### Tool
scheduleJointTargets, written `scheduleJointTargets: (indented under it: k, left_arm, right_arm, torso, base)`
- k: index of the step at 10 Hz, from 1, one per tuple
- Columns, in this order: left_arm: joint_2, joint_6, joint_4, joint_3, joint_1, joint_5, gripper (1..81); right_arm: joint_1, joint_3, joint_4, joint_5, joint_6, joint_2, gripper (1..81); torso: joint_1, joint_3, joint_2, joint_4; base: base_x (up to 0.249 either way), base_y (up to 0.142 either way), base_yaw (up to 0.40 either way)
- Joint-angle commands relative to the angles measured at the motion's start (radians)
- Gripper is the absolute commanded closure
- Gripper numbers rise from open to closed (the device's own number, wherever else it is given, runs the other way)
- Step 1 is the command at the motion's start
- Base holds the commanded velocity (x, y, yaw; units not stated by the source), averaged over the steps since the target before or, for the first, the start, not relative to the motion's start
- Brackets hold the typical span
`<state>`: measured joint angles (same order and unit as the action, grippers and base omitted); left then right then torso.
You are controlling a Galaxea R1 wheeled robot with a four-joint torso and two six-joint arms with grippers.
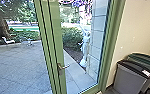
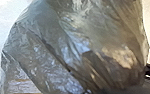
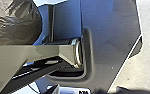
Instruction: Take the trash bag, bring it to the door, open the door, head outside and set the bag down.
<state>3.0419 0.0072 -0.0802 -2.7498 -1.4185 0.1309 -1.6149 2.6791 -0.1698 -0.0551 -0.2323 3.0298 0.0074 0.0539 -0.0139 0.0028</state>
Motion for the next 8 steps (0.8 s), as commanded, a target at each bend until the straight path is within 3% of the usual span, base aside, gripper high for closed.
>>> scheduleJointTargets:
  k: [1,8]
  left_arm:
    - [-0.001,0.01,-0.007,0.001,0.055,0.055,81.1]
    - [-0.001,0.01,-0.006,0.001,0.055,0.055,81.1]
  right_arm:
    - [0.031,-0.004,-0.011,0.055,0.002,0.005,1.0]
    - [0.029,-0.004,-0.011,0.054,0.002,0.006,1.0]
  torso:
    - [0.0,0.0,0.0,0.0]
    - [0.0,0.0,0.0,0.0]
  base:
    - [0.126,0.0,0.0]
    - [0.125,0.0,0.0]
